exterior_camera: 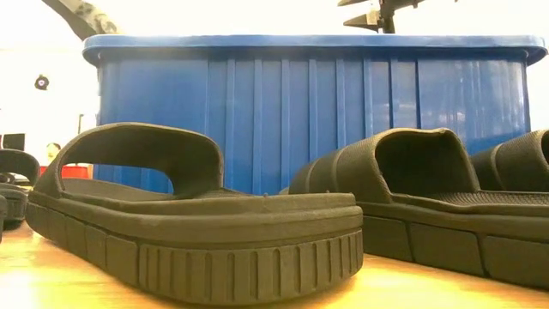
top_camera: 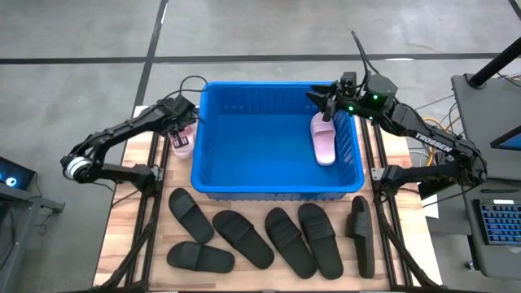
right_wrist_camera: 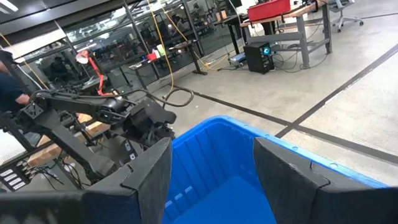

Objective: Pick and place slides into bin
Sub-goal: Put the pink slide into the blue bin

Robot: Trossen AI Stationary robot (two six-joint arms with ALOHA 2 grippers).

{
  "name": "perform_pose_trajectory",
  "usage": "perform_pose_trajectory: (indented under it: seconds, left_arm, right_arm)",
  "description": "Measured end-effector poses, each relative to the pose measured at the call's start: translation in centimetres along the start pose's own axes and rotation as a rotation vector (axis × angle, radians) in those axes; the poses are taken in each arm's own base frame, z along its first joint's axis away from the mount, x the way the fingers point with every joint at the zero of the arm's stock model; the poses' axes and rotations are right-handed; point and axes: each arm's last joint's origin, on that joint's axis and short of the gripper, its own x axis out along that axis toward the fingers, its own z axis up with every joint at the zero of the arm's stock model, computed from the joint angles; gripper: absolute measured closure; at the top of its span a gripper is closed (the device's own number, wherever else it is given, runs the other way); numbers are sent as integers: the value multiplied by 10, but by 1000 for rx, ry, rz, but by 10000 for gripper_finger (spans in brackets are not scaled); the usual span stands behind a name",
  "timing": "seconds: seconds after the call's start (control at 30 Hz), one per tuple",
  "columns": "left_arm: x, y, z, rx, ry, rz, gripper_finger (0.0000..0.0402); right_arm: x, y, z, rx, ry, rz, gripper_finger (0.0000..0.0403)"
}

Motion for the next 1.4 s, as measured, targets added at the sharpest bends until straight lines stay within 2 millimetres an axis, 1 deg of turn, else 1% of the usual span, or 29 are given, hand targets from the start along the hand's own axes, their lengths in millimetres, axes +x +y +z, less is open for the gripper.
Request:
perform_pose_trajectory:
  seconds: [0.37,0.7,0.97,1.23,1.4]
  left_arm:
    - [-23,3,-22,-4,35,66,401]
    - [-58,15,-36,-76,-85,139,401]
    - [-85,29,-37,-113,-189,179,402]
    - [-118,51,-35,-180,-290,242,402]
    - [-138,62,-31,-204,-468,191,402]
  right_arm:
    - [0,0,0,0,0,1,188]
    - [0,0,0,0,0,0,188]
    - [0,0,0,0,1,1,188]
    - [0,0,0,0,0,1,188]
    - [0,0,0,0,0,0,188]
